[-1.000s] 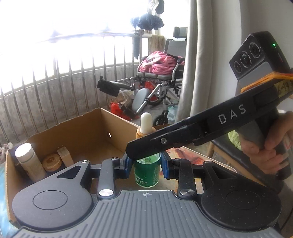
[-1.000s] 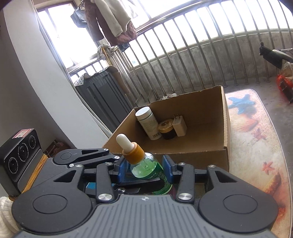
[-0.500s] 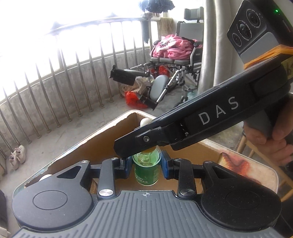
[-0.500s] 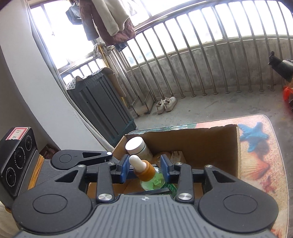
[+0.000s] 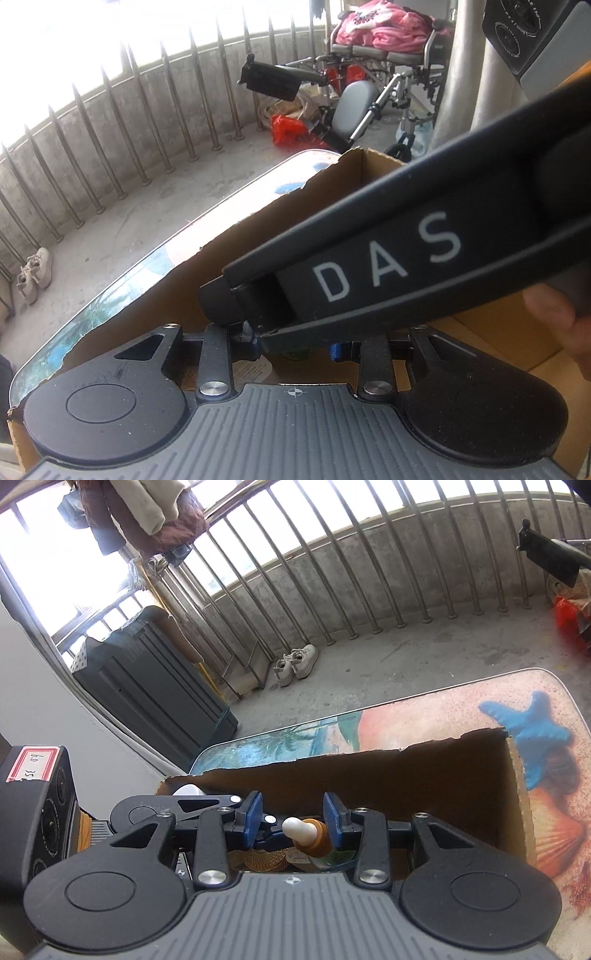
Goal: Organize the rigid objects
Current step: 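Lower the dropper bottle into the box and open the right gripper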
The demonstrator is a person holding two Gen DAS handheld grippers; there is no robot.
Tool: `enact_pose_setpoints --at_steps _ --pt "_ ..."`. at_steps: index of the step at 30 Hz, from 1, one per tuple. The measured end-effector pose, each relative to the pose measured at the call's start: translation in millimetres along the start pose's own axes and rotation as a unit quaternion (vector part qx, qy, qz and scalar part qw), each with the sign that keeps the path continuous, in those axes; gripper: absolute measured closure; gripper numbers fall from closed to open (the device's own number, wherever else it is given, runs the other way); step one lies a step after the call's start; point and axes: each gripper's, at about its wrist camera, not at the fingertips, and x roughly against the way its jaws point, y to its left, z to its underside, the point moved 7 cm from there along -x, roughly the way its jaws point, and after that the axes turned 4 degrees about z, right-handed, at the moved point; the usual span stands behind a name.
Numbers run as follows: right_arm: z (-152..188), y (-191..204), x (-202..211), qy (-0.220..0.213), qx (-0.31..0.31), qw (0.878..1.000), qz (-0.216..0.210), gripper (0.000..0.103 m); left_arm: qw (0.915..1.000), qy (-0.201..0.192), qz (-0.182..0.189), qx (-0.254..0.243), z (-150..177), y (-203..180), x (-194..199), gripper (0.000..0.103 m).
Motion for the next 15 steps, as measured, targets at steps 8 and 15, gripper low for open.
enact_pose_setpoints --at_steps 8,15 --pt "-2.2 -13.5 -20.2 0.003 -0.032 0.999 -0.004 0.064 0.9993 0.022 -0.020 -0.020 9.5 6.2 -13.2 0.072" --pt "-1.7 -25.7 -24.2 0.009 -0.067 0.998 -0.021 0.063 0.9988 0.032 -0.033 -0.020 12.5 5.2 -5.8 0.069"
